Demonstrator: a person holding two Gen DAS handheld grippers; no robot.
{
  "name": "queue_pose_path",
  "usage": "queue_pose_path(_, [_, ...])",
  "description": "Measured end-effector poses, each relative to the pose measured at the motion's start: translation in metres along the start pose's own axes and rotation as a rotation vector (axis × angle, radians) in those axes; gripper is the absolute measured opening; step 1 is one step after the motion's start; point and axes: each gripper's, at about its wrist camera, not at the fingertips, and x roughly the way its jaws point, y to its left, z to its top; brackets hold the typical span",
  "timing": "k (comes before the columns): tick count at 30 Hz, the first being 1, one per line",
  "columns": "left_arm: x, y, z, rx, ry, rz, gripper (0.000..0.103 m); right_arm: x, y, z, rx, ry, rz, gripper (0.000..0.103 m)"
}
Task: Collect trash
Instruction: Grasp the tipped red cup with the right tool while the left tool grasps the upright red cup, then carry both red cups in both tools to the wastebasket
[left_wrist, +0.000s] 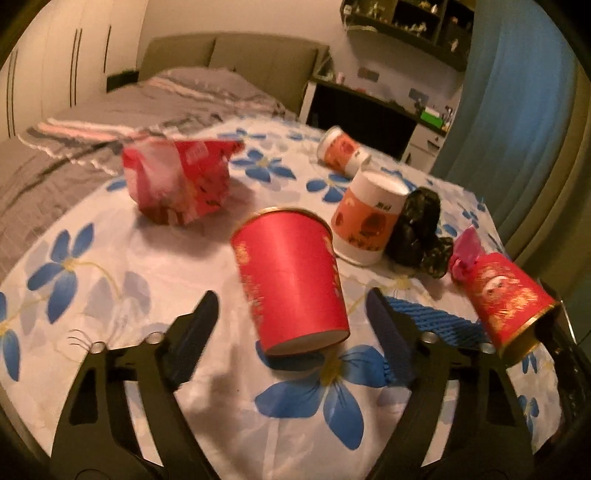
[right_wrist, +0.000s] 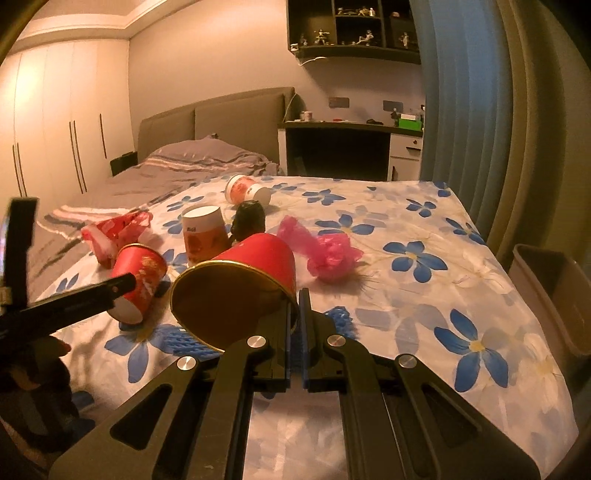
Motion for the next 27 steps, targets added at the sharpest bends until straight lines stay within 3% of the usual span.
queue_pose_path(4, [0.013, 0.002, 0.000, -0.008, 0.045, -0.005, 0.062, -0.003, -0.005, 0.000, 0.003, -0.009, 0.001, 0.005])
queue_pose_path(14, [0.008, -0.003, -0.002, 0.001, 0.023, -0.034, 0.059, -0.006, -0.012, 0.001, 0.010, -0.020, 0.008, 0.005])
queue_pose_path(27, [-0.047, -0.032, -0.010, 0.047, -0.094, -0.088, 0.059, -0.025, -0.033, 0.003, 0.039, -0.059, -0.005, 0.005])
